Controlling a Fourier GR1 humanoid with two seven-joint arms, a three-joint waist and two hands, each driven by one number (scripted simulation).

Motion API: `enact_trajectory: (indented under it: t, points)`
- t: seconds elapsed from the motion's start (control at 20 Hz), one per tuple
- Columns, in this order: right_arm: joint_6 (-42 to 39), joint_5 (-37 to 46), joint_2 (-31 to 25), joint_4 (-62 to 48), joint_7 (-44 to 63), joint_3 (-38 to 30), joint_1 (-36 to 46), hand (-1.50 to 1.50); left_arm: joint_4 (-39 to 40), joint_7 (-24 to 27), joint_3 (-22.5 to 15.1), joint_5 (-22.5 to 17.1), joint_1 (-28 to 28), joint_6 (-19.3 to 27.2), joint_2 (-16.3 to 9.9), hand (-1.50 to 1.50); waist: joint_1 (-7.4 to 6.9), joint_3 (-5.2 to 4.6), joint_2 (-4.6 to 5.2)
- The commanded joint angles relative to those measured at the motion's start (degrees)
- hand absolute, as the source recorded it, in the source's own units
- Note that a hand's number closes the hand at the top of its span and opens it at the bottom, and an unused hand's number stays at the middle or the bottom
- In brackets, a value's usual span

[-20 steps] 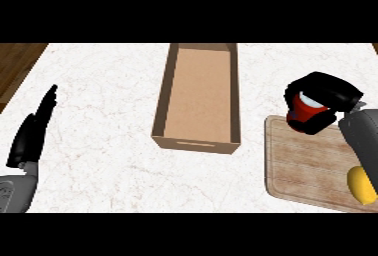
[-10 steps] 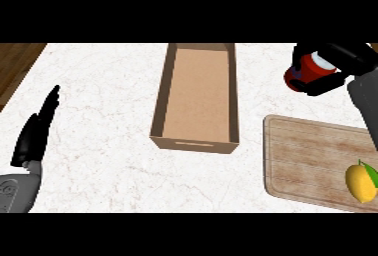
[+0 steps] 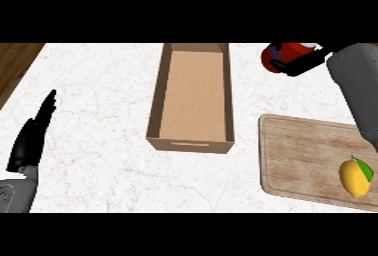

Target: Pick the can from the cutting board and place it in the cardboard box

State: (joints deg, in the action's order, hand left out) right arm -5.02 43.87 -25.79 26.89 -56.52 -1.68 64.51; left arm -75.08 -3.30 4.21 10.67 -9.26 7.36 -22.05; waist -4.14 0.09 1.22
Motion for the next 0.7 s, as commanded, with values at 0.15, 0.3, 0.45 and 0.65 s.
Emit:
enact_trajectory:
  t: [0.15,0.3,0.45,0.65]
  points:
    - [-9.7,-3.7,6.7,-6.2,0.4,-1.2,8.8,1.5,1.3,2.0,2.5,-1.0,0.1,-0.6,-1.4,0.0,1.01,-0.11,-0.35]
    - [-8.3,-3.9,12.7,-7.9,8.5,-1.2,13.4,1.5,0.5,0.9,1.9,-0.4,0.8,-0.9,-1.3,0.0,0.86,-0.13,-0.45]
    - [-10.4,-5.7,15.2,-9.5,12.5,-2.6,16.0,1.5,-1.1,0.4,1.9,-0.1,3.1,-0.8,-1.3,0.0,1.11,-0.12,-0.73]
    - [-9.6,-5.8,19.0,-13.5,15.1,-3.3,17.4,1.5,1.0,-0.5,0.4,2.1,-0.8,1.6,1.1,0.0,0.98,-0.13,-0.08]
